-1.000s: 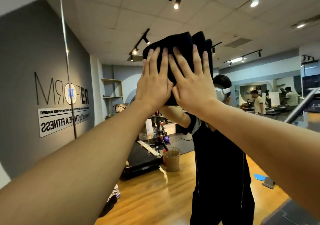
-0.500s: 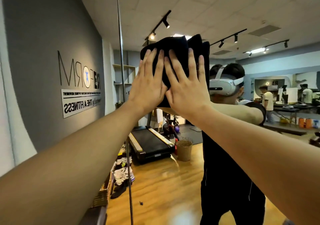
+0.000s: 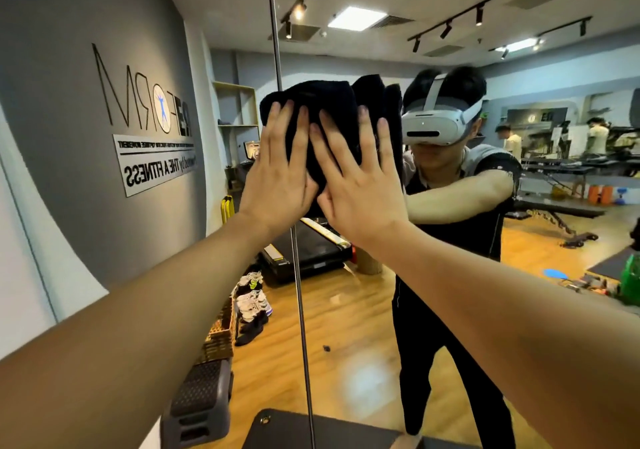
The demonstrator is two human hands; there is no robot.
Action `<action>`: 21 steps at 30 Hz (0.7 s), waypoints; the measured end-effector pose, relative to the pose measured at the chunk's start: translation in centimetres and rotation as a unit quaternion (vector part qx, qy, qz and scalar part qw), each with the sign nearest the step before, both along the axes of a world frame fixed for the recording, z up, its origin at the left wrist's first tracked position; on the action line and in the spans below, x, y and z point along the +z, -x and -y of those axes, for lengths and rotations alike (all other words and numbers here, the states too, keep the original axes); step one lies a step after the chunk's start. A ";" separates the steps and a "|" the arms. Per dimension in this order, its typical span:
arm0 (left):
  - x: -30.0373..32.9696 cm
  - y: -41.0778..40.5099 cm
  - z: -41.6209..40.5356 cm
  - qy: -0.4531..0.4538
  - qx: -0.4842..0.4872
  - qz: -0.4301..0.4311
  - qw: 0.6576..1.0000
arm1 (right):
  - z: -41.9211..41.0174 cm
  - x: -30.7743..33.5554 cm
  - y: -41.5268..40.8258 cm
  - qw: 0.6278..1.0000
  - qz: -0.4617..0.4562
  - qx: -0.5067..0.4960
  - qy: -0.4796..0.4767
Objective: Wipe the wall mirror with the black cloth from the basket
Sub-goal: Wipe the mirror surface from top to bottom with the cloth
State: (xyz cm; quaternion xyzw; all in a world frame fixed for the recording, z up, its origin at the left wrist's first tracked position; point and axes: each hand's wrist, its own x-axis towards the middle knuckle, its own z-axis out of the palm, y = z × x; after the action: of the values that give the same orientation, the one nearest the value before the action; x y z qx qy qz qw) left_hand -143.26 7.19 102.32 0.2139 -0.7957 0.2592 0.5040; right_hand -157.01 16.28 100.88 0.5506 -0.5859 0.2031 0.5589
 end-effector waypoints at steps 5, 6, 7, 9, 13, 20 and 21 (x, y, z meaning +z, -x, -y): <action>-1.2 0.3 -0.3 -0.004 -0.007 0.006 1.000 | 0.2 -1.2 -0.1 1.000 0.005 -0.014 -0.002; -1.3 0.5 -0.4 -0.004 -0.008 0.007 1.000 | 0.1 -1.2 0.1 1.000 0.002 -0.013 -0.004; -1.3 0.7 -0.5 0.000 -0.010 0.007 1.000 | -0.1 -1.2 0.3 1.000 -0.001 -0.010 -0.005; -1.6 1.2 -0.7 0.009 -0.015 0.008 1.000 | -0.8 -1.4 1.0 1.000 -0.004 -0.009 -0.005; -2.5 3.5 -2.1 0.015 -0.023 0.011 1.000 | -2.6 -2.1 3.4 1.000 -0.016 -0.019 0.003; -3.6 9.1 -6.7 0.017 -0.057 0.007 0.998 | -7.2 -3.2 8.9 0.999 -0.017 -0.025 0.023; -3.7 10.0 -7.4 0.016 -0.060 0.006 0.998 | -8.0 -3.4 9.7 0.999 -0.016 -0.026 0.026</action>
State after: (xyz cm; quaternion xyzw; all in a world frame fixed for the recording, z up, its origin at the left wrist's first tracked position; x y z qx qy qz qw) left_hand -153.23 14.58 98.61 0.1556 -0.8060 0.2425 0.5170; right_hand -166.68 24.25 97.52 0.5236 -0.5861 0.1946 0.5869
